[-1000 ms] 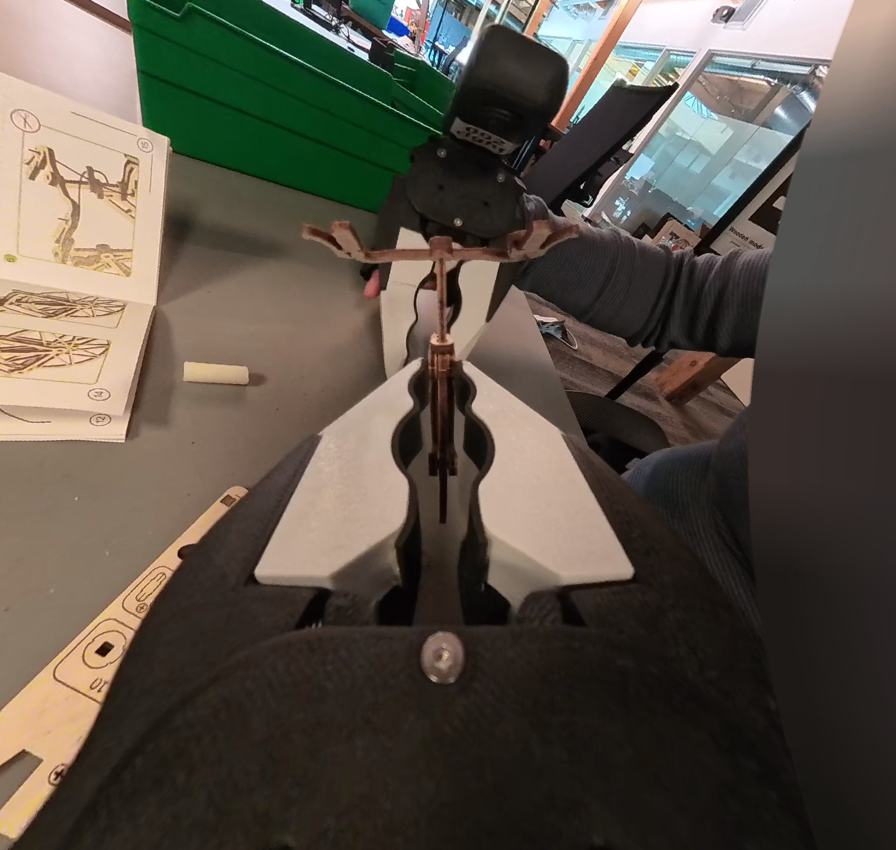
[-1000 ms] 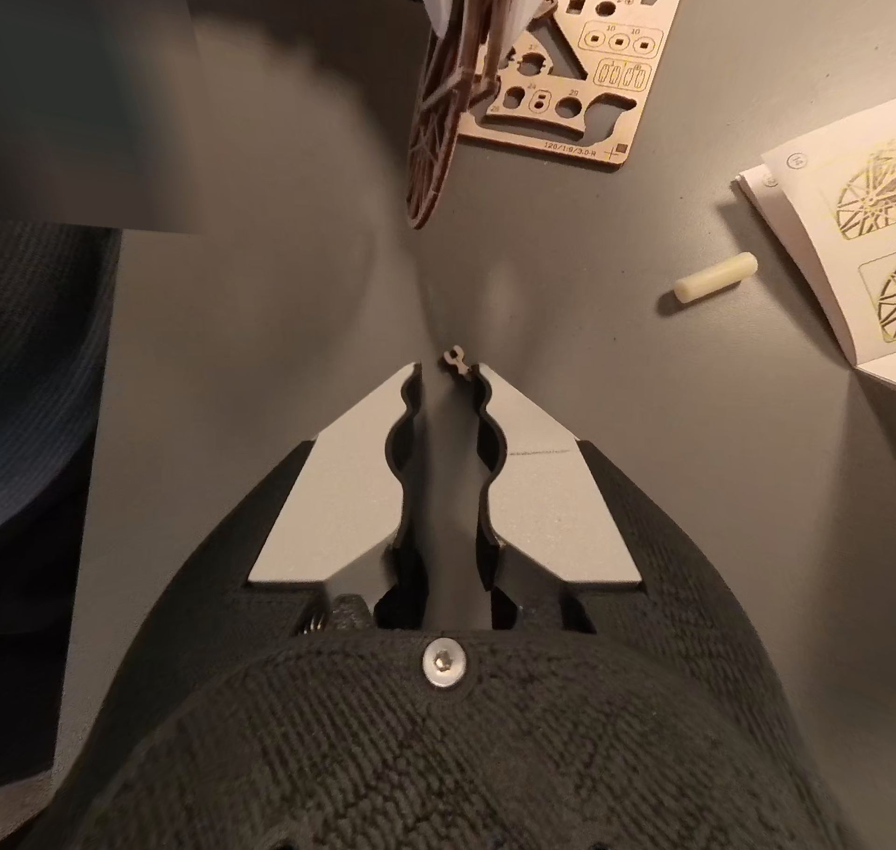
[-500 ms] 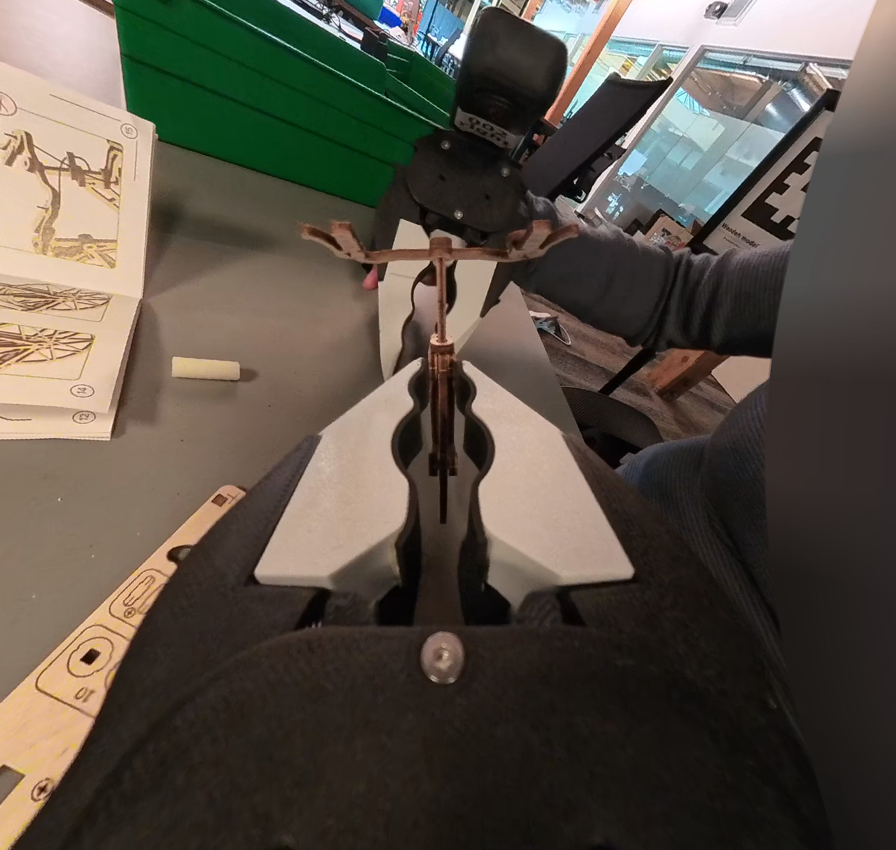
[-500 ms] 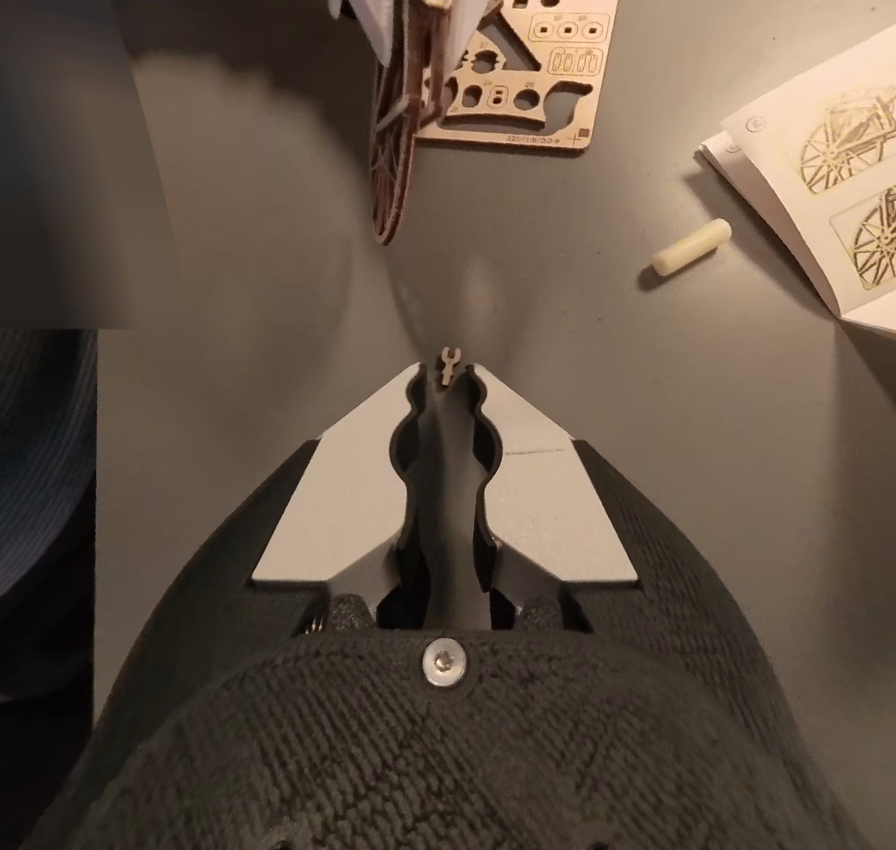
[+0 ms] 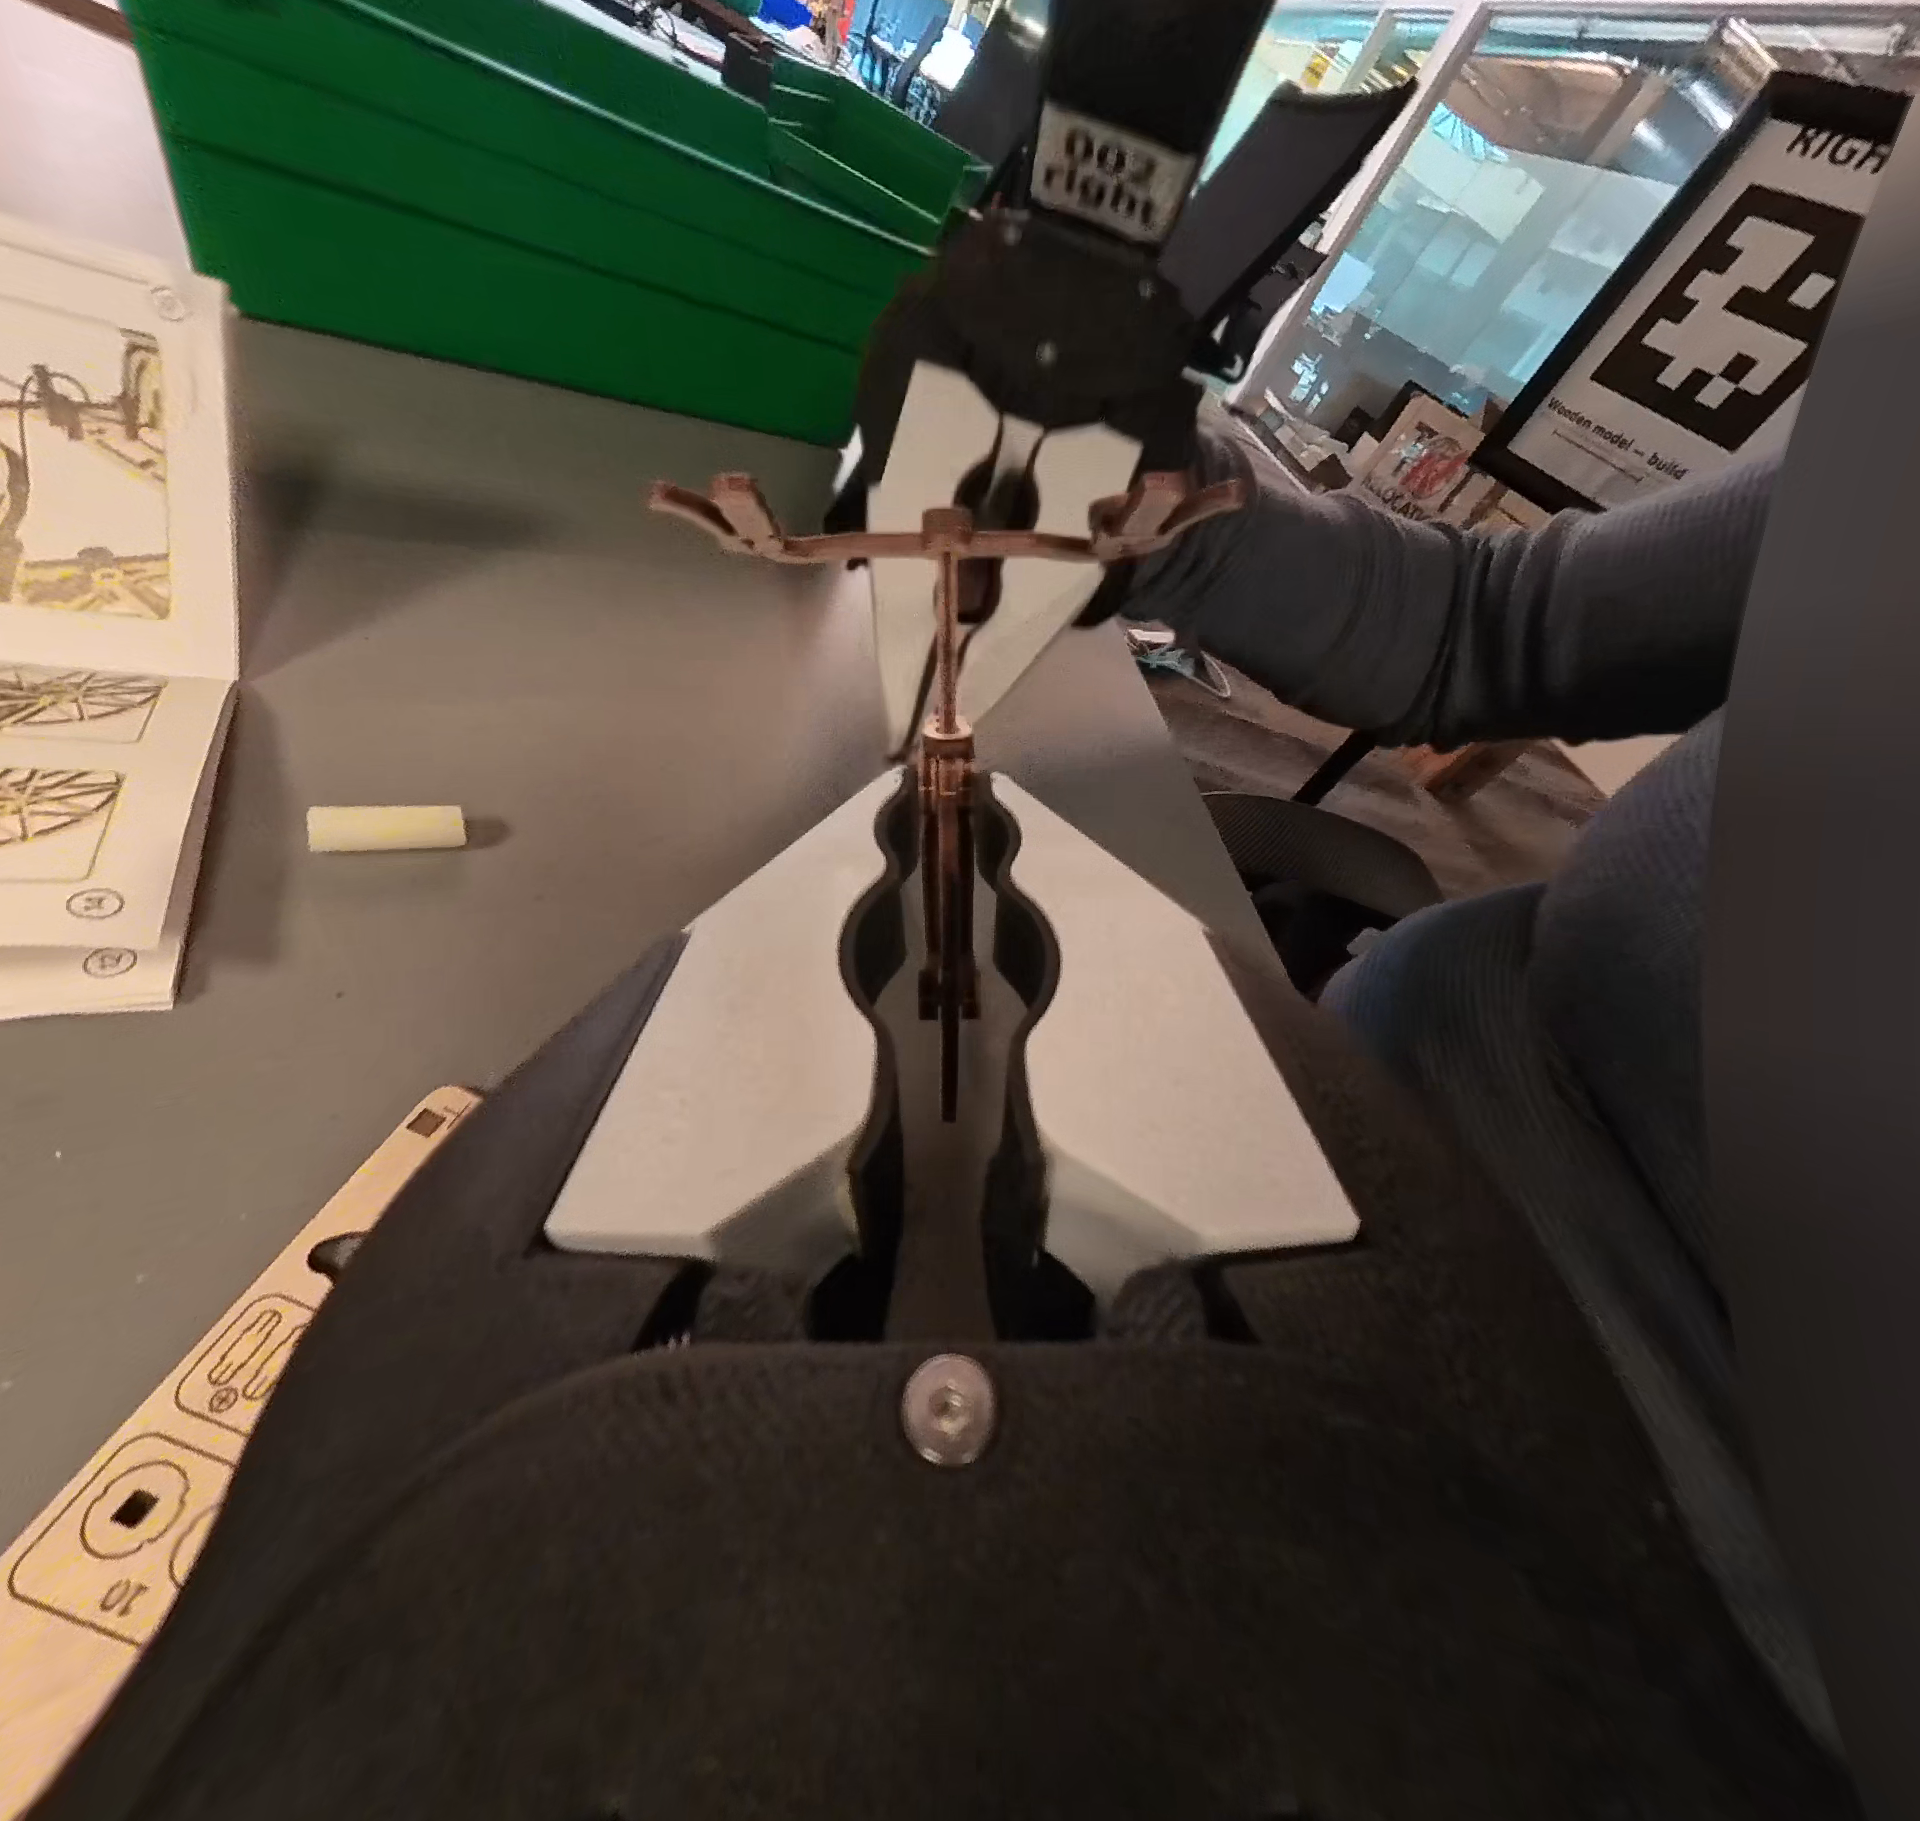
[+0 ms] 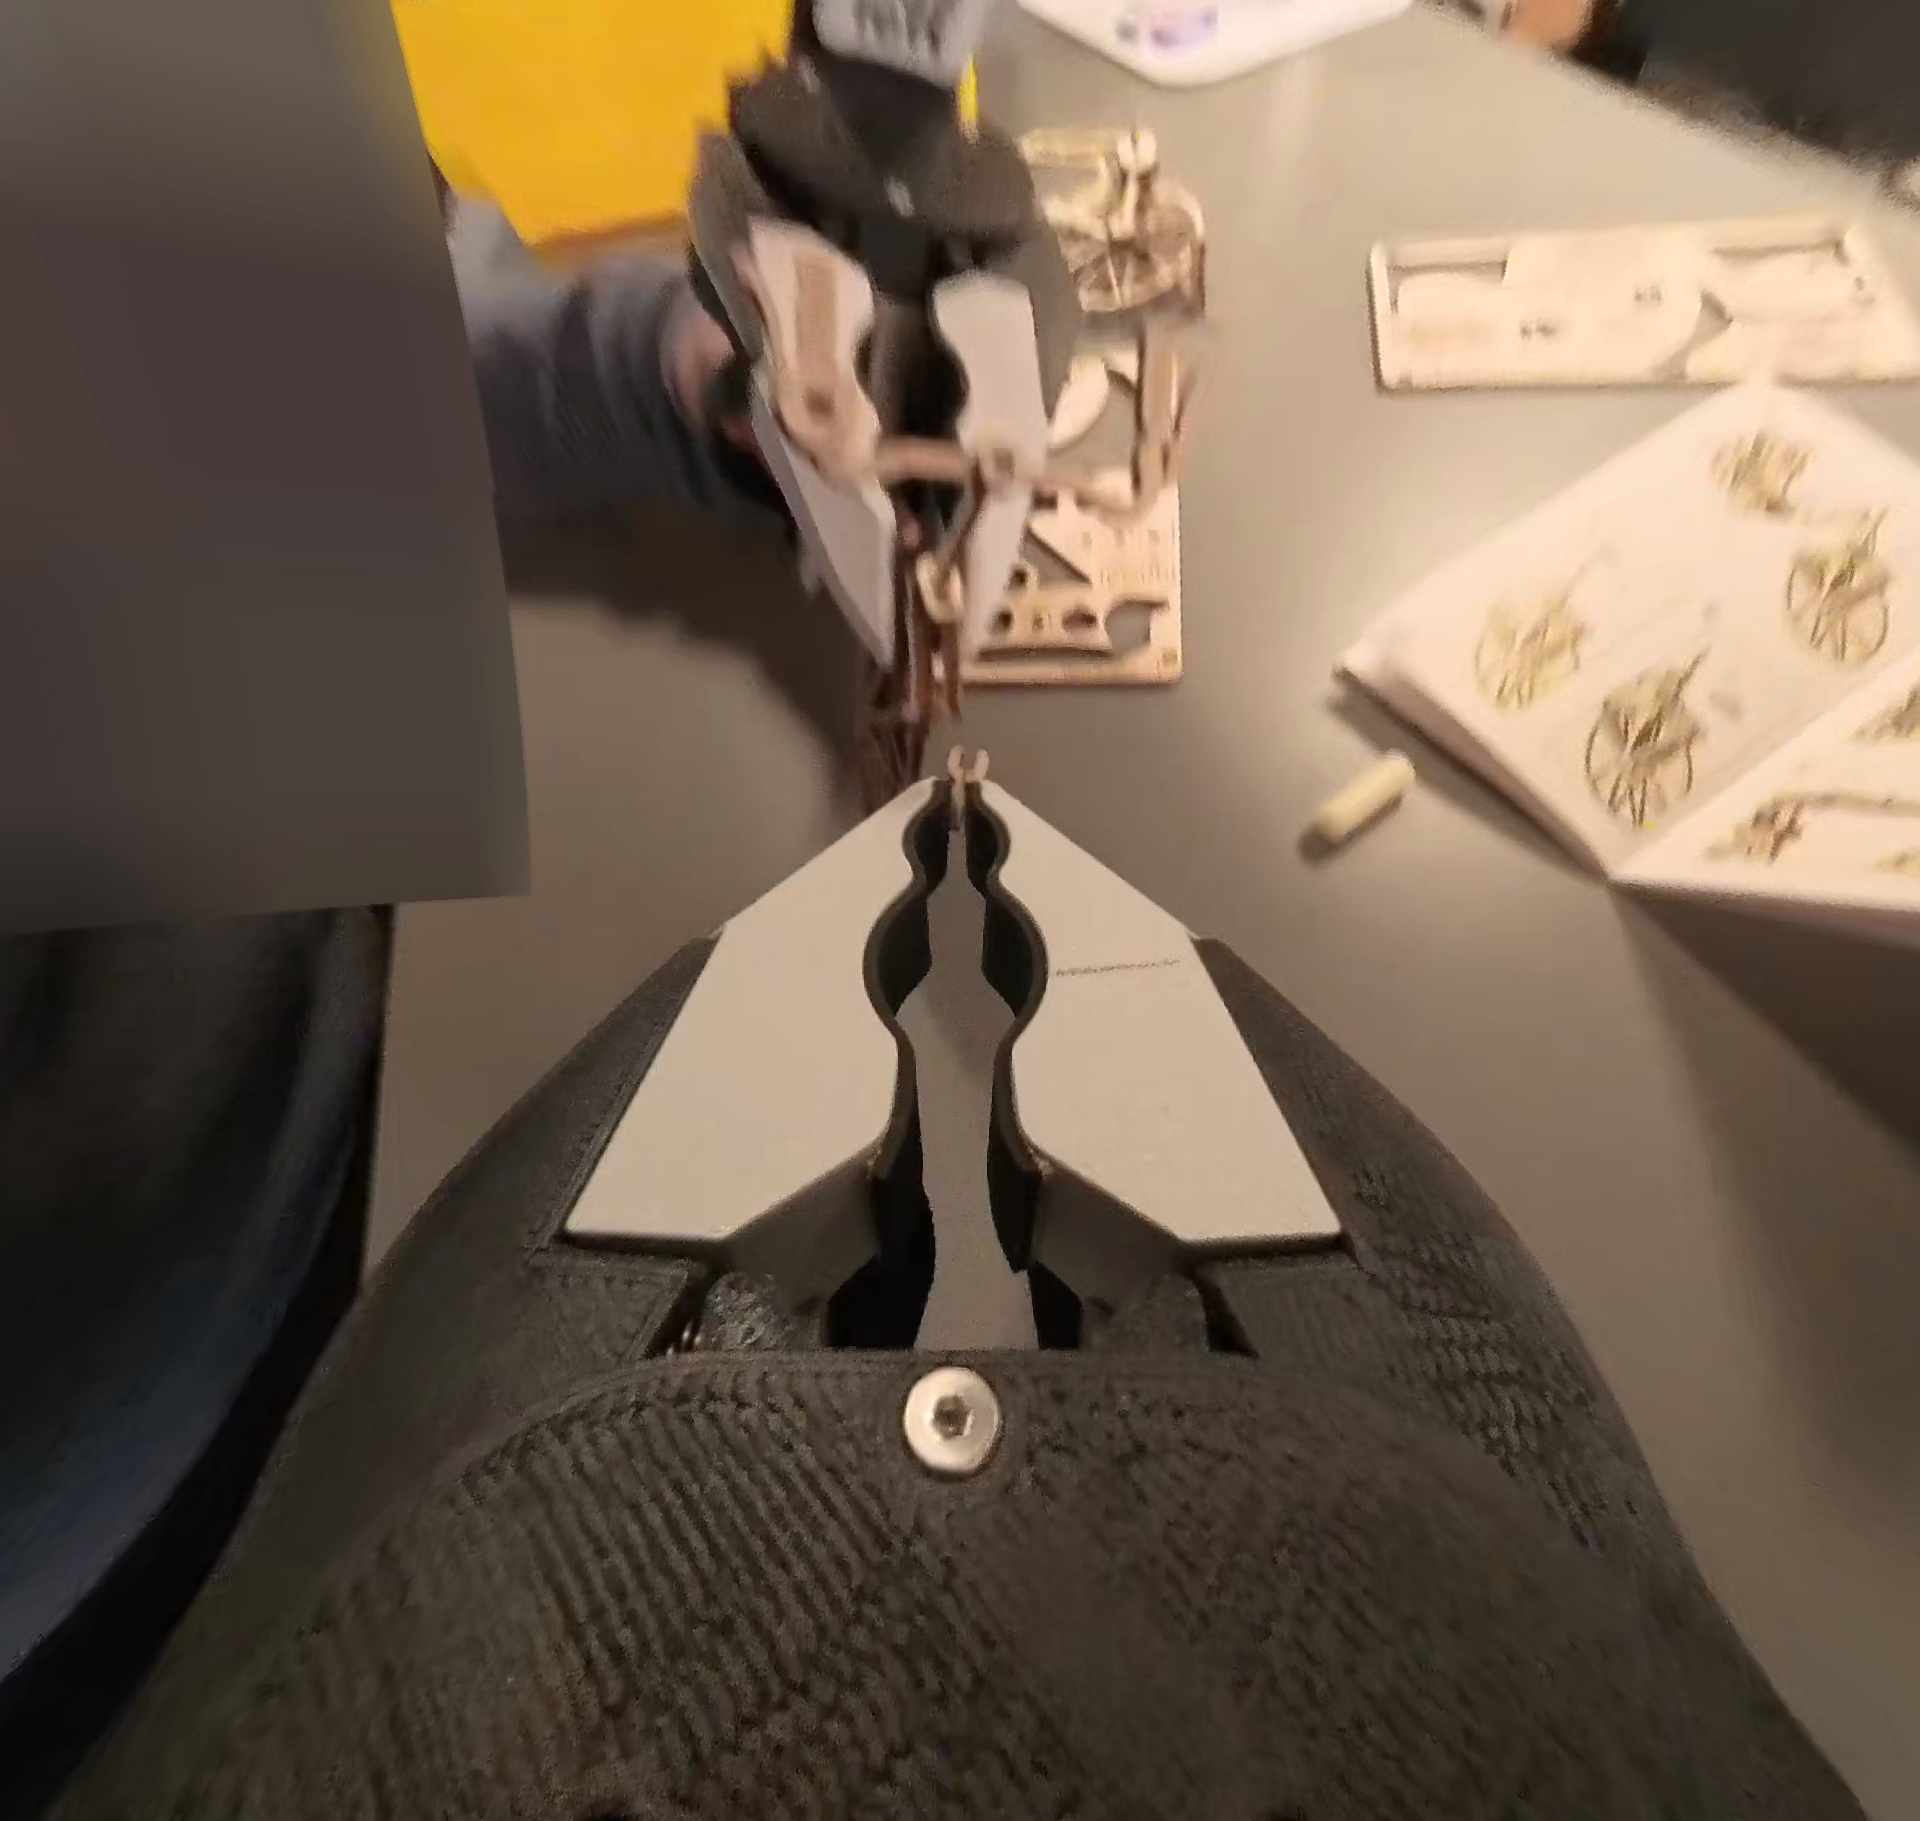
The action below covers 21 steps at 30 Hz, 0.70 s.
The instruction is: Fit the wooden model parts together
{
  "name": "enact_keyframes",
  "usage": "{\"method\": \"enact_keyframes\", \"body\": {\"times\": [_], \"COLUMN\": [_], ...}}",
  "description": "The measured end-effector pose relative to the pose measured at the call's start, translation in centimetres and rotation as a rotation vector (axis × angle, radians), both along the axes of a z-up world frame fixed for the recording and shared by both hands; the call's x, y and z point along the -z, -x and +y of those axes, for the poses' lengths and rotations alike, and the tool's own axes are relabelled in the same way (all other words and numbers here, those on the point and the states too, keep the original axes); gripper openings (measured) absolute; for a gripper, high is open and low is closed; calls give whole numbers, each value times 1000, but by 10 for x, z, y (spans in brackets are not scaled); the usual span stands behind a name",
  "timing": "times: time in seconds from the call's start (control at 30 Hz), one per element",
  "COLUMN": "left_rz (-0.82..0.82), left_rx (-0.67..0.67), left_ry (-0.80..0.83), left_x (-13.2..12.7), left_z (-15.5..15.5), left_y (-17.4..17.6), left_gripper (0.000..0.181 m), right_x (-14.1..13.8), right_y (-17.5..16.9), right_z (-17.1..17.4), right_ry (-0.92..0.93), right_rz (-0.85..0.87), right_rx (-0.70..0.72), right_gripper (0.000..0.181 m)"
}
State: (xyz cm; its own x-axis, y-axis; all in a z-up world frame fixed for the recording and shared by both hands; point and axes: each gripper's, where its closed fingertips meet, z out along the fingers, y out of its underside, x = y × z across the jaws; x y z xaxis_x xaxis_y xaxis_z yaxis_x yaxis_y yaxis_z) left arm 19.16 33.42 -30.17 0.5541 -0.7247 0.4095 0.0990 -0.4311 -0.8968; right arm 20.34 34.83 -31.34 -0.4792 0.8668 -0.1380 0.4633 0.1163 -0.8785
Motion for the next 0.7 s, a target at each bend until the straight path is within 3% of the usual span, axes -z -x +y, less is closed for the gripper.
{"method": "enact_keyframes", "body": {"times": [0.27, 0.7], "left_rz": [-14, 138], "left_rx": [2, -22], "left_ry": [-54, -92], "left_x": [-11, 4], "left_z": [-3, 1], "left_y": [1, -6], "left_gripper": [8, 9], "right_x": [-26, -23], "right_y": [4, 6], "right_z": [-5, -13], "right_ry": [-1, -43], "right_rz": [51, 53], "right_rx": [-68, -97], "right_gripper": [0, 0]}}
